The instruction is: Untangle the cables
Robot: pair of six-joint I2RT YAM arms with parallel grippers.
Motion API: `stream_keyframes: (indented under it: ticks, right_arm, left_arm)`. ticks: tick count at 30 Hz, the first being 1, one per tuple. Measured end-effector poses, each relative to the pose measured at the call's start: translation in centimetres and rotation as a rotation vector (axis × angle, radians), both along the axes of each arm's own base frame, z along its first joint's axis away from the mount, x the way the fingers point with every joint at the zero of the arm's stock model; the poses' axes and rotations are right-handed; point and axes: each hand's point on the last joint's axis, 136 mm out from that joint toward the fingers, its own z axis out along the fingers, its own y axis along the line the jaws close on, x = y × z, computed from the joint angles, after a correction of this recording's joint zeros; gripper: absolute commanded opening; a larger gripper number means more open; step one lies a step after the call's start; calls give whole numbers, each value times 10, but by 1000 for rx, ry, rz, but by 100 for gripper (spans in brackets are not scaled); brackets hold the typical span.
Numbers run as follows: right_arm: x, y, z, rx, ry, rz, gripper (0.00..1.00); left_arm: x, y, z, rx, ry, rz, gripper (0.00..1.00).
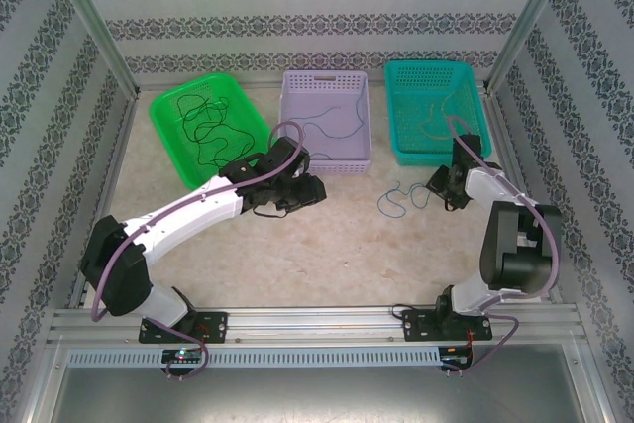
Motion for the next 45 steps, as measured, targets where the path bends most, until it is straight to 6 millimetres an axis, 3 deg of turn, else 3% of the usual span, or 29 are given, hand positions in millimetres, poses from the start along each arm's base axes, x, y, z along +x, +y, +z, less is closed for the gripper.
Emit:
stream_keyframes:
  ticks: [12, 21, 28, 33, 36, 42, 45]
  right_arm:
    - [31, 9, -14, -37, 48, 66, 34]
    - [24, 1, -28, -65, 160, 20, 23]
    - [26, -1, -29, -72, 190, 11, 0]
    - [24, 3, -25, -82, 174, 19, 0]
    - [10, 11, -4, -102, 126, 38, 0]
    - [4, 33, 98, -140, -172, 91, 0]
    - [-5, 44, 115, -135, -216, 125, 0]
  left_arm:
    - [1, 3, 10, -11, -28, 8, 38]
    - [1, 3, 12, -14, -32, 8, 38]
    - [1, 2, 14, -17, -36, 8, 37]
    - [4, 0, 21, -27, -54, 3, 40]
    - [4, -1, 21, -30, -53, 1, 45]
    - [10, -14, 21, -66, -48, -8, 60]
    - [21, -38, 16, -72, -43, -36, 61]
